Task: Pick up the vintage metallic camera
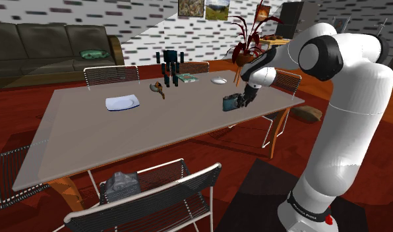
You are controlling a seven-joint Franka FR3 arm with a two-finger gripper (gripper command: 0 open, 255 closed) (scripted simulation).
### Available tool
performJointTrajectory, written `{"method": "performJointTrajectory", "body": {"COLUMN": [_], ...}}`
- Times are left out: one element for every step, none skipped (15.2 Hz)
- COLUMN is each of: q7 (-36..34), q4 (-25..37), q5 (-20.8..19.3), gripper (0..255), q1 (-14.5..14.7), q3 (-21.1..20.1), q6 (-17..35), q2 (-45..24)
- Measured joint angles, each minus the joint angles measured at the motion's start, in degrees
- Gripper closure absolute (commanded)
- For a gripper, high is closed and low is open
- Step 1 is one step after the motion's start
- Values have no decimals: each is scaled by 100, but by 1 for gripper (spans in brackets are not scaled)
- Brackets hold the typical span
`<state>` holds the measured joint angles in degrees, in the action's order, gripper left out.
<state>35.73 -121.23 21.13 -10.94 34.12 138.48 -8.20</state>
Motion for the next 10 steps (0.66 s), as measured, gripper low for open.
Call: {"method": "performJointTrajectory", "body": {"q7": [-41, -108, -162, -194, -224, -277, -330, -362, -395, -432], "q4": [29, 26, 62, 104, 159, 171, 203, 250, 294, 312], "q5": [-53, -130, -195, -234, -272, -342, -400, -438, -480, -520], "gripper": [255, 255, 255, 255, 255, 255, 255, 255, 255, 255], "q1": [7, 28, 38, 41, 40, 51, 62, 63, 65, 72], "q3": [14, 26, 39, 48, 57, 69, 75, 81, 88, 90], "q6": [-57, -101, -169, -230, -300, -359, -422, -487, -556, -596], "q2": [41, 111, 161, 187, 210, 276, 323, 350, 382, 416]}}
